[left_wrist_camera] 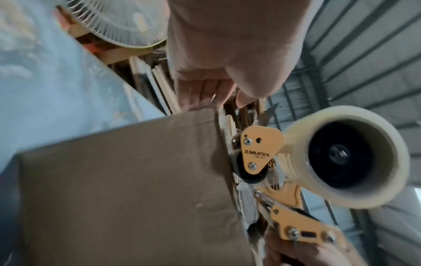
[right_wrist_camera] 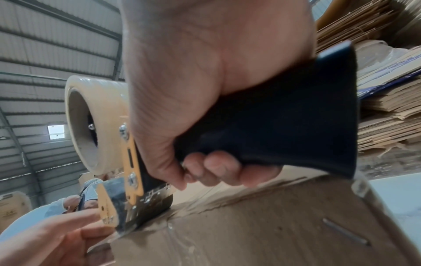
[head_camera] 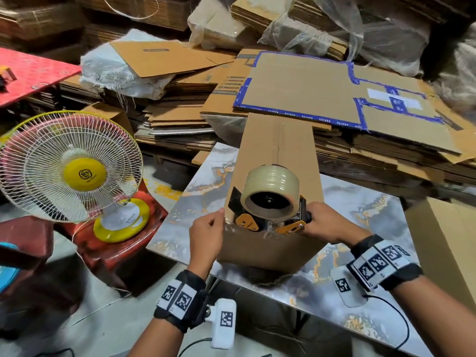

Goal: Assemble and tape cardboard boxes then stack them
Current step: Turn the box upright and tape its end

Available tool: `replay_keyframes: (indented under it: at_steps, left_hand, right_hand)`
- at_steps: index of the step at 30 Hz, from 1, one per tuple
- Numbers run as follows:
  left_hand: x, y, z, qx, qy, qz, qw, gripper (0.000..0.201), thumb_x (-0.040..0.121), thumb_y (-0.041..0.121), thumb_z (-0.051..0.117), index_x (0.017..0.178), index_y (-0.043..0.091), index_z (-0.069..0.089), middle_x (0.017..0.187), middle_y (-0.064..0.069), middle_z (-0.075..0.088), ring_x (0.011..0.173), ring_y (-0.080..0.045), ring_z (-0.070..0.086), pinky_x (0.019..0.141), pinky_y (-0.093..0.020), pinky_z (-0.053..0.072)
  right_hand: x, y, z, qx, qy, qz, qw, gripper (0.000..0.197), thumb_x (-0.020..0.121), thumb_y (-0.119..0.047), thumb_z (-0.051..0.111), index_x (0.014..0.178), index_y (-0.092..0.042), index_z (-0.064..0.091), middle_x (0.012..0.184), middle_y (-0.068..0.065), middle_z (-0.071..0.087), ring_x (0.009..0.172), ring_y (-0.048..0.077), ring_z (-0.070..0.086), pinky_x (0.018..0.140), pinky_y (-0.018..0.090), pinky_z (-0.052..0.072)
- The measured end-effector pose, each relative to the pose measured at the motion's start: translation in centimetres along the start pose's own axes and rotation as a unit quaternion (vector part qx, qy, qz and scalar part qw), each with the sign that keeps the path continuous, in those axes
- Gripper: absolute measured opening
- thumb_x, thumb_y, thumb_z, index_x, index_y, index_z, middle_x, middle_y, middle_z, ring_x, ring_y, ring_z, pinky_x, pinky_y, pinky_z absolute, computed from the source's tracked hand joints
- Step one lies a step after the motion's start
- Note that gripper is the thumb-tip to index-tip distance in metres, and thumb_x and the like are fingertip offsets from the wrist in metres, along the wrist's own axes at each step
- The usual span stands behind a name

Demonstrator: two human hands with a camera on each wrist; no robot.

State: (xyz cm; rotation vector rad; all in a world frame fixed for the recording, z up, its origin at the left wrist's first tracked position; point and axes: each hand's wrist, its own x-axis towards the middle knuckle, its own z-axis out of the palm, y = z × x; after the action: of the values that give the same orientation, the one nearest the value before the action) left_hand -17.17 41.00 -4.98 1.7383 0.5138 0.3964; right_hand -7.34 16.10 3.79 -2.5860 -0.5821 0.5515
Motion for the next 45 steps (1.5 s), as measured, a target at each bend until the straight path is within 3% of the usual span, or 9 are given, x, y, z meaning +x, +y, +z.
replay_keyframes:
  at_steps: [5,10,15,20,28,37,39,42,45]
  left_hand:
    - [0.1,0.8,0.9,0.026,-0.067,-0.055,0.996,0.051,0.105,0.039,0.048,0.064,0.009,0.043,0.060,-0.001,0.040,0.062,-0.016,0.038,0.061,-0.035,0.025]
    - [1.4,0.2,2.1,0.001,-0.081,-0.111,0.991,0.046,0.077,0.048,0.045,0.069,0.004,0.052,0.071,-0.009,0.051,0.071,-0.017,0.043,0.069,-0.036,0.029]
    - [0.8,1.6,2.4,0.011,-0.058,-0.146,0.988,0.028,0.093,0.023,0.050,0.070,0.011,0.057,0.074,-0.011,0.056,0.070,-0.019,0.048,0.066,-0.036,0.033]
    - [0.7,2.6,2.5,0.054,-0.064,-0.165,0.983,0.049,0.094,0.006,0.049,0.047,0.019,0.055,0.058,0.006,0.054,0.064,-0.013,0.042,0.069,-0.034,0.035]
    - [0.5,3.8,2.5,-0.012,-0.054,-0.241,0.969,0.036,0.099,0.020,0.052,0.063,0.024,0.050,0.062,0.006,0.045,0.065,-0.011,0.037,0.070,-0.031,0.033]
    - [-0.4,4.6,3.4,-0.029,-0.019,-0.260,0.965,0.032,0.105,0.036,0.049,0.076,0.024,0.052,0.058,0.010,0.055,0.070,-0.011,0.046,0.097,-0.041,0.033]
    - [-0.8,5.7,3.6,-0.013,-0.025,-0.273,0.962,0.029,0.106,0.038,0.047,0.081,0.024,0.053,0.078,0.002,0.059,0.080,-0.015,0.051,0.101,-0.041,0.035]
    - [-1.4,6.6,3.5,0.216,-0.052,-0.155,0.962,0.033,0.109,0.029,0.040,0.077,0.021,0.046,0.095,-0.017,0.060,0.091,-0.030,0.057,0.087,-0.030,0.046]
    - [-2.4,5.7,3.7,0.402,0.018,0.078,0.912,0.027,0.103,0.025,0.038,0.100,0.008,0.059,0.109,-0.024,0.064,0.105,-0.043,0.061,0.084,-0.044,0.047]
  right_hand:
    - [-0.2,-0.3,-0.5,-0.010,-0.004,-0.002,1.000,0.048,0.085,-0.028,0.076,0.051,-0.025,0.043,0.042,-0.012,0.046,0.047,0.009,0.035,0.051,0.028,0.025]
    - [-0.1,-0.1,-0.7,-0.028,-0.007,-0.005,1.000,0.042,0.085,-0.026,0.074,0.057,-0.024,0.042,0.055,-0.005,0.045,0.054,0.018,0.041,0.050,0.030,0.026]
    - [0.3,0.5,-0.6,-0.042,-0.016,-0.009,0.999,0.031,0.085,-0.023,0.069,0.065,-0.018,0.046,0.063,0.001,0.049,0.060,0.021,0.047,0.050,0.030,0.029]
    - [0.8,0.8,-0.7,-0.048,-0.029,-0.027,0.998,0.023,0.086,-0.018,0.064,0.071,-0.018,0.047,0.067,0.002,0.051,0.062,0.021,0.049,0.049,0.030,0.032]
    - [0.6,1.6,-1.6,-0.052,-0.053,-0.080,0.994,0.037,0.089,-0.013,0.064,0.062,-0.018,0.039,0.061,0.001,0.043,0.056,0.016,0.042,0.046,0.025,0.026]
    - [-3.5,9.7,-5.1,-0.048,-0.034,-0.079,0.995,0.044,0.089,-0.022,0.069,0.055,-0.023,0.042,0.052,-0.001,0.043,0.052,0.015,0.042,0.051,0.034,0.026]
    - [-3.6,10.0,-4.9,-0.043,-0.021,-0.077,0.996,0.047,0.090,-0.023,0.069,0.054,-0.024,0.039,0.052,-0.002,0.041,0.052,0.014,0.040,0.050,0.033,0.025]
    - [-3.1,10.2,-4.6,-0.048,-0.017,-0.079,0.996,0.040,0.090,-0.031,0.068,0.059,-0.019,0.046,0.059,0.004,0.050,0.059,0.022,0.049,0.054,0.037,0.034]
    - [-3.0,10.6,-4.3,-0.051,-0.012,-0.080,0.995,0.028,0.088,-0.034,0.068,0.071,-0.014,0.057,0.070,0.007,0.060,0.069,0.027,0.058,0.057,0.039,0.044]
